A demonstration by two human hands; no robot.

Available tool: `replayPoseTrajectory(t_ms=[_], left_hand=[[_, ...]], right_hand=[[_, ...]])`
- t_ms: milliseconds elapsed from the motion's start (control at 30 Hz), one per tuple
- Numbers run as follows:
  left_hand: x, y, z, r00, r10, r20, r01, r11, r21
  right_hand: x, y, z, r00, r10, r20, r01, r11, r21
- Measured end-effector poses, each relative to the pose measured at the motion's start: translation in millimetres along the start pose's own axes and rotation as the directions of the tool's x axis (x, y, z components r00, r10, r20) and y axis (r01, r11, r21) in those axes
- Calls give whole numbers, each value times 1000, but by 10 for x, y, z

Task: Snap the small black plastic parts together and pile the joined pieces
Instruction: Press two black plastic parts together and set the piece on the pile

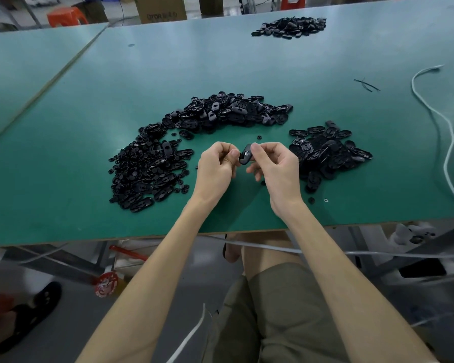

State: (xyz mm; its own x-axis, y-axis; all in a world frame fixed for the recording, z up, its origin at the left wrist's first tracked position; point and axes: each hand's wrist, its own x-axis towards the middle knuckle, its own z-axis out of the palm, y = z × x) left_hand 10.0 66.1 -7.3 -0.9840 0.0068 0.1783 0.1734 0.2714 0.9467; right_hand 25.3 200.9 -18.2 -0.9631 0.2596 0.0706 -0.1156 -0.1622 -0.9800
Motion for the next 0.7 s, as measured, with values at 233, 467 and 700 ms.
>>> replayPoseTrajectory(t_ms=[233, 467, 700], left_hand=[[-1, -13, 13, 1000, 3, 25, -4, 999, 32], [10, -32, 34, 999, 24, 47, -30, 991, 133], [-32, -18, 35, 992, 71, 107, -88, 982, 167]], right_hand=[[-8, -3, -16, 1000, -16, 5, 16, 999, -48], [-7, 1, -14, 1000, -21, -5, 20, 998, -66], [-1, 10, -11, 999, -26, -38, 22, 995, -98]])
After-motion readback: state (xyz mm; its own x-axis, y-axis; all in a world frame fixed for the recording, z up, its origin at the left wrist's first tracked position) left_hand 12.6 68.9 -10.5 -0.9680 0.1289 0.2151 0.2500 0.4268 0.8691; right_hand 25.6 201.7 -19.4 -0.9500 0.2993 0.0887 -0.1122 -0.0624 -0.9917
